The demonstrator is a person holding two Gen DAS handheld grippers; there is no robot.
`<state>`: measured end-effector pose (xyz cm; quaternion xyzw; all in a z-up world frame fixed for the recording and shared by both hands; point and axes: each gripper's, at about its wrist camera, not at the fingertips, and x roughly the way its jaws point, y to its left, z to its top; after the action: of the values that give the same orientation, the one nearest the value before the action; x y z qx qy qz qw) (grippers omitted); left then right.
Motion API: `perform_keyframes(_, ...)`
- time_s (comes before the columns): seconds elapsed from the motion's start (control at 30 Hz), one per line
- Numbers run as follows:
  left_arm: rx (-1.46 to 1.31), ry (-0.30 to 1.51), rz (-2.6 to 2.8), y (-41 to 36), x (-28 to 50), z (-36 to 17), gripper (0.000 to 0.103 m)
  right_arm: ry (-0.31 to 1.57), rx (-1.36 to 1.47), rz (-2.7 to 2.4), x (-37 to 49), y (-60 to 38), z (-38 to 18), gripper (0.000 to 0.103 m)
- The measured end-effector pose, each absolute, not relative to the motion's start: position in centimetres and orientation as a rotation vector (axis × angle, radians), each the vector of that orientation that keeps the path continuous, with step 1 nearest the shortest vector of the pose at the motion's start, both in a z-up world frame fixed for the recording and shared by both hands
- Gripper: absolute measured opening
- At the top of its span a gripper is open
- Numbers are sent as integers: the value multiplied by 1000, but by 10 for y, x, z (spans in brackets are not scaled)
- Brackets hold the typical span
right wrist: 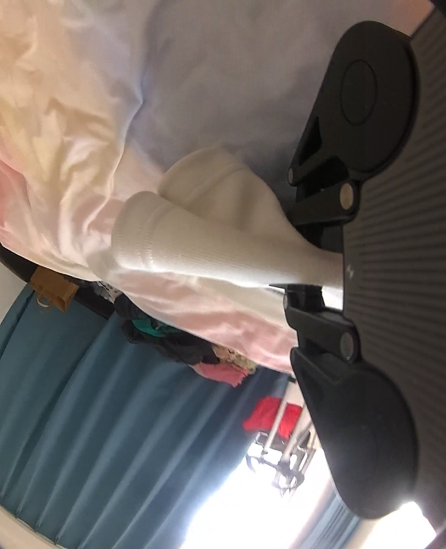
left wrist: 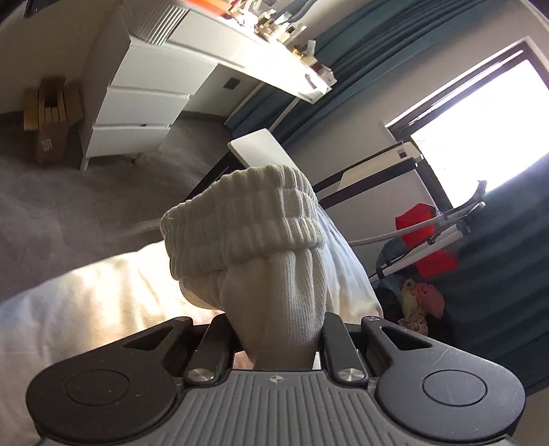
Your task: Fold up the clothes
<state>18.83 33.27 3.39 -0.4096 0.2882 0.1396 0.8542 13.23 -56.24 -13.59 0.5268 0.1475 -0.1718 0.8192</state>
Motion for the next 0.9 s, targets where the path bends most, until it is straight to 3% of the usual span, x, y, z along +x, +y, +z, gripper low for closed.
perform_keyframes(0.23, -794, 671, 289, 365, 100, 43, 14, 374, 1200, -342, 74, -549, -116, 13)
perform_keyframes(0.53, -782, 786, 343, 378, 53, -33, 21, 425, 1196, -317, 52, -547, -144, 13)
perform_keyframes(0.63, -749, 798, 335, 375, 43, -36, 28, 424, 1273, -301, 51, -554, -156, 15)
perform_keyframes(0.7, -695, 827, 319, 368, 40, -34, 56, 423, 1293, -277, 51, -555, -159, 18)
perform_keyframes(0.73, -666, 847, 307, 364, 38, -33, 64, 422, 1304, -265, 52, -556, -160, 28)
perform_keyframes(0.77, -637, 865, 296, 359, 35, -33, 71, 418, 1312, -254, 52, -556, -162, 49)
perform_keyframes(0.83, -564, 873, 296, 346, 27, -29, 75, 389, 1313, -241, 55, -554, -163, 69)
perform_keyframes(0.9, -479, 862, 302, 330, 16, -21, 79, 355, 1333, -258, 57, -556, -169, 69)
